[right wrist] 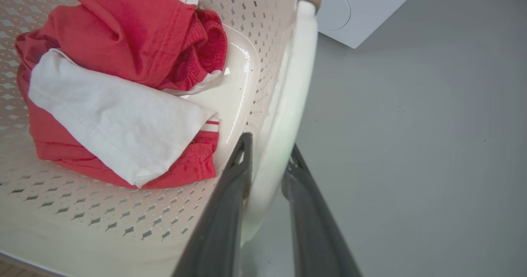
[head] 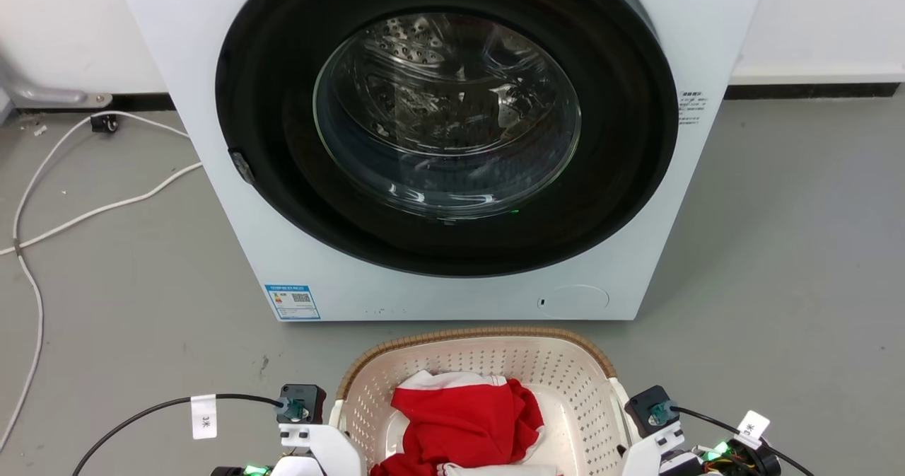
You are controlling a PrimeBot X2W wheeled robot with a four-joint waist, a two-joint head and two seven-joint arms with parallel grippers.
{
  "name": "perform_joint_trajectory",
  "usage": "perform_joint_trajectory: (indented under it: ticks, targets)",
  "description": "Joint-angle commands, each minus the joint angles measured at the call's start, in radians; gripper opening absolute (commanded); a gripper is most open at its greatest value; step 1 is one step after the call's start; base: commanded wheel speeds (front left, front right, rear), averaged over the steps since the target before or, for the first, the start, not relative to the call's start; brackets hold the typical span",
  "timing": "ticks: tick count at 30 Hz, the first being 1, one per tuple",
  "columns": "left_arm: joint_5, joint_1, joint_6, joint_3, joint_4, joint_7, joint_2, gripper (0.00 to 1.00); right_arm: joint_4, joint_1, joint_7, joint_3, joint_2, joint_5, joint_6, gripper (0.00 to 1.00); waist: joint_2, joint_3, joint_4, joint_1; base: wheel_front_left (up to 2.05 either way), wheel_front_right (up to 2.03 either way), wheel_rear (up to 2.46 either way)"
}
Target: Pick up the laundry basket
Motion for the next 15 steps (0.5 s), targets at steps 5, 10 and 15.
perform_joint_trajectory:
  ticks: [5,10,15]
  targets:
    - [-0.007,-0.006,0.000,-0.009,-0.008,0.022,0.009,0.00,0.008,0.009,0.039,0.032,0.002,0.019,0.000,0.00,-0.0001,-0.021,0.001,0.0002,0.00,0.00,0.00]
    - [-0.014,-0.005,-0.002,-0.016,-0.008,0.045,0.009,0.00,0.010,0.006,0.064,0.045,0.002,0.040,0.000,0.00,-0.0001,-0.025,0.001,0.0002,0.00,0.00,0.00]
    - [-0.028,-0.009,-0.004,-0.031,-0.008,0.068,0.008,0.00,0.013,-0.001,0.092,0.063,0.002,0.063,0.000,0.00,-0.0001,-0.026,0.001,0.0002,0.00,0.00,0.00]
